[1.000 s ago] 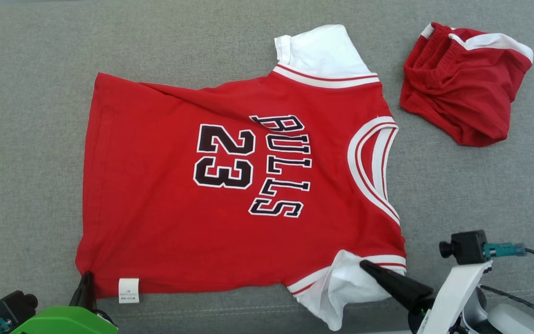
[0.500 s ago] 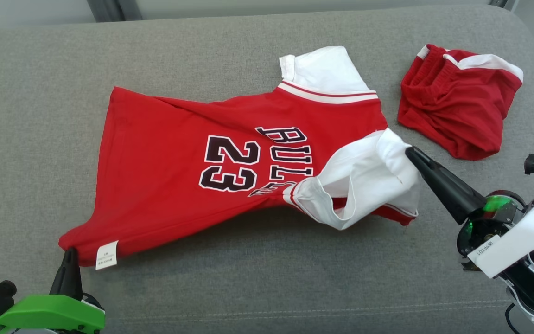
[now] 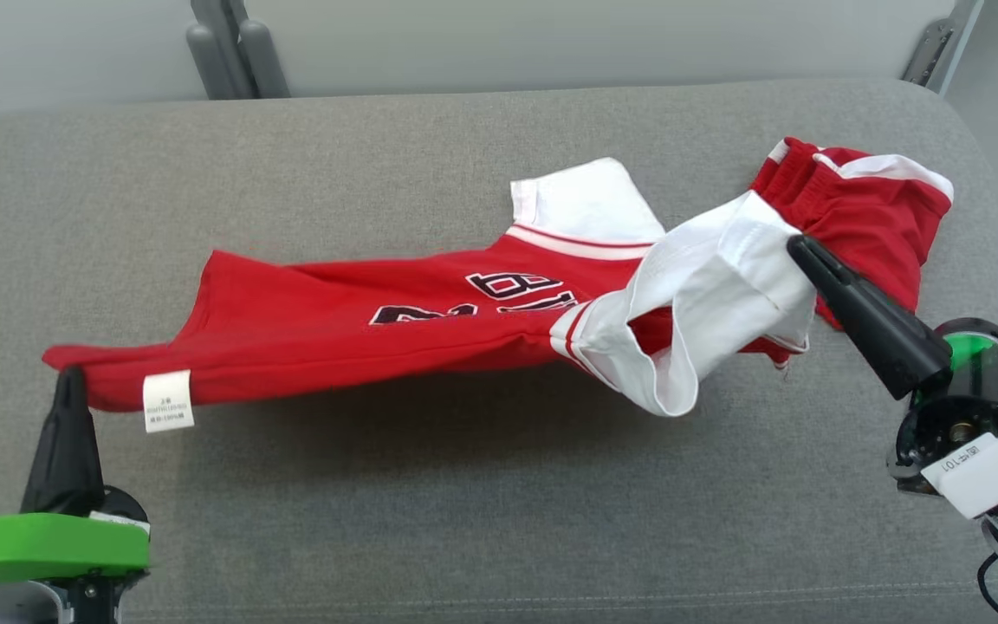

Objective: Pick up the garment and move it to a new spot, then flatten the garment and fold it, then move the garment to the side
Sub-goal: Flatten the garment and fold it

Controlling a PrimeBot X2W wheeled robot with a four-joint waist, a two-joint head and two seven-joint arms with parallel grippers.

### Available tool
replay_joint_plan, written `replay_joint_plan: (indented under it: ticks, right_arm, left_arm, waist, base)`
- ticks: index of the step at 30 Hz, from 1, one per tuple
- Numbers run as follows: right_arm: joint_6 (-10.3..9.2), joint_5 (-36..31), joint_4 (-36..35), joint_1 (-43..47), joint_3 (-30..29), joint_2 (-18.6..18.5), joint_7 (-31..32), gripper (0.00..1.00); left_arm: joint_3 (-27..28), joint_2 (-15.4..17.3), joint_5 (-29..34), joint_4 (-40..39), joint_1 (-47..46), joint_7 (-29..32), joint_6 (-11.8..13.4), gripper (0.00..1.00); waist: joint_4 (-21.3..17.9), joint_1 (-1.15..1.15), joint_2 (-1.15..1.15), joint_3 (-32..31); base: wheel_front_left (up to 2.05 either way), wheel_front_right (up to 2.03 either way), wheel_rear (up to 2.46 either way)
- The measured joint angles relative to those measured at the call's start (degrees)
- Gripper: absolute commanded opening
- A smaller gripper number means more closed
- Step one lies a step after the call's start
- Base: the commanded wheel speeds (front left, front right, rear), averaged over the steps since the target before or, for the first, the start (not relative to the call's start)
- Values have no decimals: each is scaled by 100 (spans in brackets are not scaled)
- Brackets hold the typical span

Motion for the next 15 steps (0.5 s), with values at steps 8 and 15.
replay_joint_plan:
  ticks: [8, 15]
  right_arm:
    - [-4, 69, -936, -255, -665, -84, -323, 0]
    - [-213, 481, -1471, -634, -1410, -140, -483, 0]
  left_arm:
    - [324, 86, -259, -1212, -85, 33, 1, 0]
    - [550, 450, -279, -2228, -658, 313, 2, 0]
  waist:
    - [-55, 0, 0, -254]
    - [-107, 0, 0, -310]
  base:
    - [0, 0, 0]
    - [0, 0, 0]
